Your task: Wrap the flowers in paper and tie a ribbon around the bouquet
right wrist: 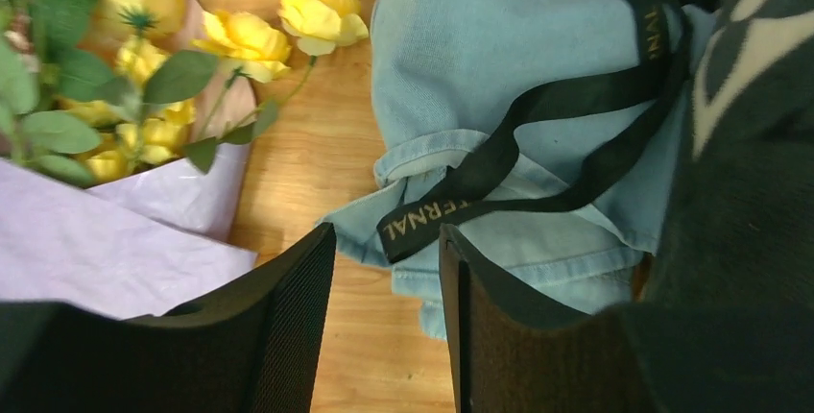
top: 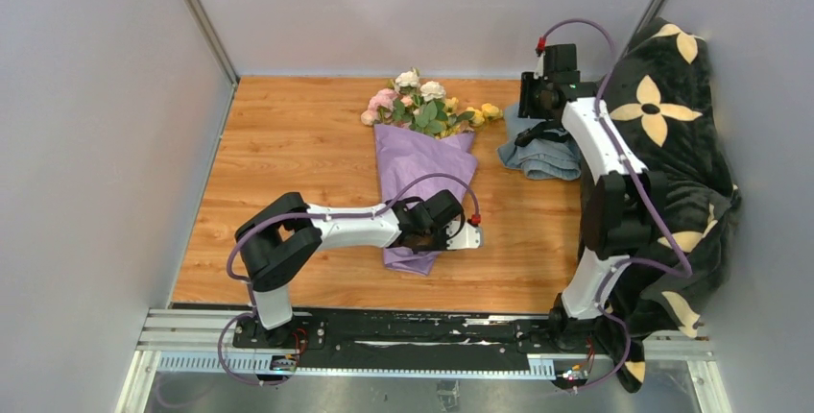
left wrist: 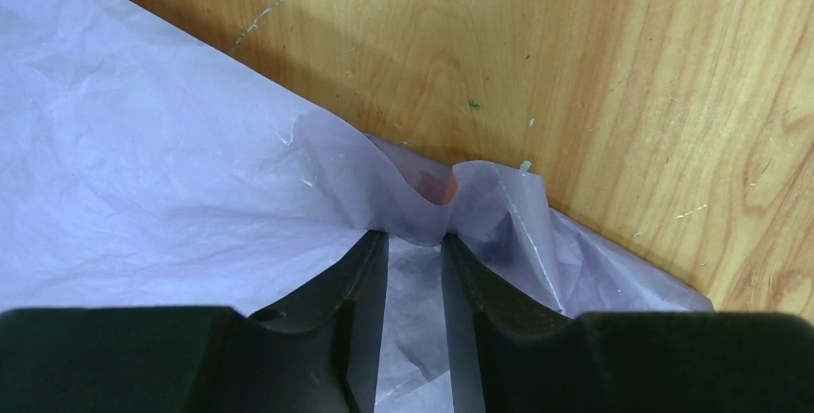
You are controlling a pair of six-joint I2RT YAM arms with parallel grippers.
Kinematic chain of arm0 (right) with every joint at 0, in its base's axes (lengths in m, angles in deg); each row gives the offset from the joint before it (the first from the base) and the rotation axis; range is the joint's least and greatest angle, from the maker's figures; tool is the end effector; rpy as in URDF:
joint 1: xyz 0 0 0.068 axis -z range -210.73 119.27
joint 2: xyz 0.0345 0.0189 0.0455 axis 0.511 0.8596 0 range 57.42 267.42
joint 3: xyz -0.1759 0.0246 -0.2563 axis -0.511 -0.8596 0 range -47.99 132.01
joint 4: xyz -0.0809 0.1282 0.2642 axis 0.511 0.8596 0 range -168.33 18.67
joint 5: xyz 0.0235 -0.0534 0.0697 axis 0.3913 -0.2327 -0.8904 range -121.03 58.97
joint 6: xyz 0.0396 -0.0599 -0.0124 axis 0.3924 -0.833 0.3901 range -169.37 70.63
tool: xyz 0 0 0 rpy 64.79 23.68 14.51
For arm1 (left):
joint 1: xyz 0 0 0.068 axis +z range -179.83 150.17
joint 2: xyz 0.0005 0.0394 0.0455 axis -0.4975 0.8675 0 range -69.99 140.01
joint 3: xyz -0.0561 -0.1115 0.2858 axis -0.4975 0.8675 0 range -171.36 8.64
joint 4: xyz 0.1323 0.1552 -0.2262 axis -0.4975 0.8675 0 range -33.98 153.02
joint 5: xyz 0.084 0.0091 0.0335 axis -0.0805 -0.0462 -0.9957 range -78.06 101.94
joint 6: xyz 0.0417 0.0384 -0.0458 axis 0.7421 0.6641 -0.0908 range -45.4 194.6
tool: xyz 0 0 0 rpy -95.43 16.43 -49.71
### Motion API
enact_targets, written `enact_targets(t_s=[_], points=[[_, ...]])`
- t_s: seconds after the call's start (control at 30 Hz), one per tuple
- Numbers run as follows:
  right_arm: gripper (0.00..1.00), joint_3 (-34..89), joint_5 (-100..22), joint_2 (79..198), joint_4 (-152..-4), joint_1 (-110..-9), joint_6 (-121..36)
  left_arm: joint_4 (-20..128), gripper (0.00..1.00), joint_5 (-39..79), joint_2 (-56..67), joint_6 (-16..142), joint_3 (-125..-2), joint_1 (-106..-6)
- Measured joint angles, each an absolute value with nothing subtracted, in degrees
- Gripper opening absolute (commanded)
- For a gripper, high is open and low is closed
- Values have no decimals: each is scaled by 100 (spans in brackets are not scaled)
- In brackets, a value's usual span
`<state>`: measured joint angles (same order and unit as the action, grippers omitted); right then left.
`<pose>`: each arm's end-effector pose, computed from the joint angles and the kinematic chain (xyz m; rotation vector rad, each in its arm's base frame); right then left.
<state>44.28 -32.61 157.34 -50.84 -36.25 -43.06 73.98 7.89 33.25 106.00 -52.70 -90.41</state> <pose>0.4760 0.0478 0.3564 -0.0005 2.1876 0.1469 0.2069 -0.3581 0.1440 1.8624 1.8340 -0.0880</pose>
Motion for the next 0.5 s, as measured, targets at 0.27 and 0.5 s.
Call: enact_targets(t_s=[0.27, 0.5], points=[[42, 4812, -2960, 17032, -4308, -3632, -4298, 7603, 35, 822, 3419, 10600, -5434, -9039], [8, 4810, -2861, 17137, -4306, -3658, -4293, 7767, 35, 835, 3504, 10602, -5572, -9034]])
